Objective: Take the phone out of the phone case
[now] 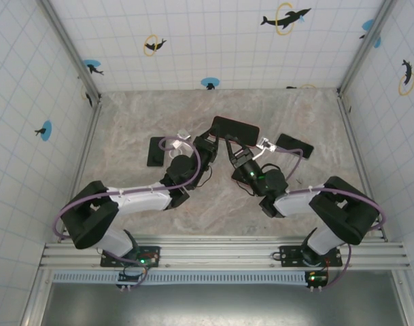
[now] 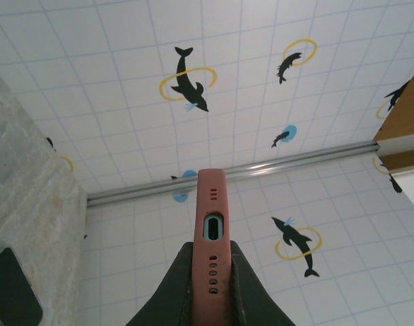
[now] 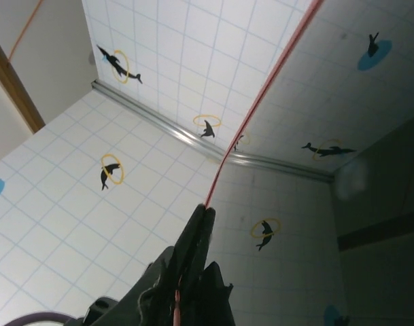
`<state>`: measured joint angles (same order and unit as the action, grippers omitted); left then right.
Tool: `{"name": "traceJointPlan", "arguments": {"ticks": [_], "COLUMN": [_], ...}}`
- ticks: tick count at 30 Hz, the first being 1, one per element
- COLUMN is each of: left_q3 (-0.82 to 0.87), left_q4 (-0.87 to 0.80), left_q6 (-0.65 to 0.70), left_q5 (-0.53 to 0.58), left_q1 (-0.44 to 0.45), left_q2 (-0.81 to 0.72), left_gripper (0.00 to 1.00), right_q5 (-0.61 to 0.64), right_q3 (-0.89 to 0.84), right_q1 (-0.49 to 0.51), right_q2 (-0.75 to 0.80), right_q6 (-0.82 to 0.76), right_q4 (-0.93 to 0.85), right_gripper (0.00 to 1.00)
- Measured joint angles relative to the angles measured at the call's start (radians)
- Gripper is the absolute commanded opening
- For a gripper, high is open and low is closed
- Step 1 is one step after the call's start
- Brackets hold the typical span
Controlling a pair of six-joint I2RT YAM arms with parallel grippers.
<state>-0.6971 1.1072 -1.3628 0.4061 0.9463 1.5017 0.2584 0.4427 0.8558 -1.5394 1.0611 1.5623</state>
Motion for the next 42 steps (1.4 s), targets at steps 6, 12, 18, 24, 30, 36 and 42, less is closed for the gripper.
{"name": "traceJointPlan", "arguments": {"ticks": [6,12,18,24,30,36,42], "left_q3": [0.001,0.001,0.001,-0.002,-0.185,-0.413,-0.578], "left_q4": [0.033,0.043,0.050,-0.132,-0.449,-0.727,-1.030], "left_q6": [-0.004,-0.021,-0.030,0.029,0.226,0.564,0.970], "left_q5": [0.022,0.023,0.006,-0.062,-0.287,-0.560,-0.809], "left_q1": [0.003,0.009,0.017,-0.050,-0.206,-0.289,-0.328], "left_q2": [0.013,0.013,-0.001,-0.120,-0.141,-0.127,-0.080], "left_gripper": [0.21,0.38,0.68,0.74,0.76,0.76,0.78], "right_q5": [0.001,-0.001,-0.005,-0.074,-0.252,-0.485,-0.699], "right_q3": [0.013,0.013,0.012,-0.006,0.001,0.050,0.128], "right_q1": [0.003,0.000,-0.034,-0.111,-0.188,-0.282,-0.327], "right_q2": [-0.002,-0.002,0.006,0.130,0.263,0.292,0.296], "right_q6": [0.011,0.002,-0.027,-0.121,-0.311,-0.491,-0.681], "right_q4": [0.001,0.000,-0.006,-0.067,-0.304,-0.587,-0.832], "right_gripper": [0.14,0.07,0.06,0.05,0.04,0.05,0.05]}}
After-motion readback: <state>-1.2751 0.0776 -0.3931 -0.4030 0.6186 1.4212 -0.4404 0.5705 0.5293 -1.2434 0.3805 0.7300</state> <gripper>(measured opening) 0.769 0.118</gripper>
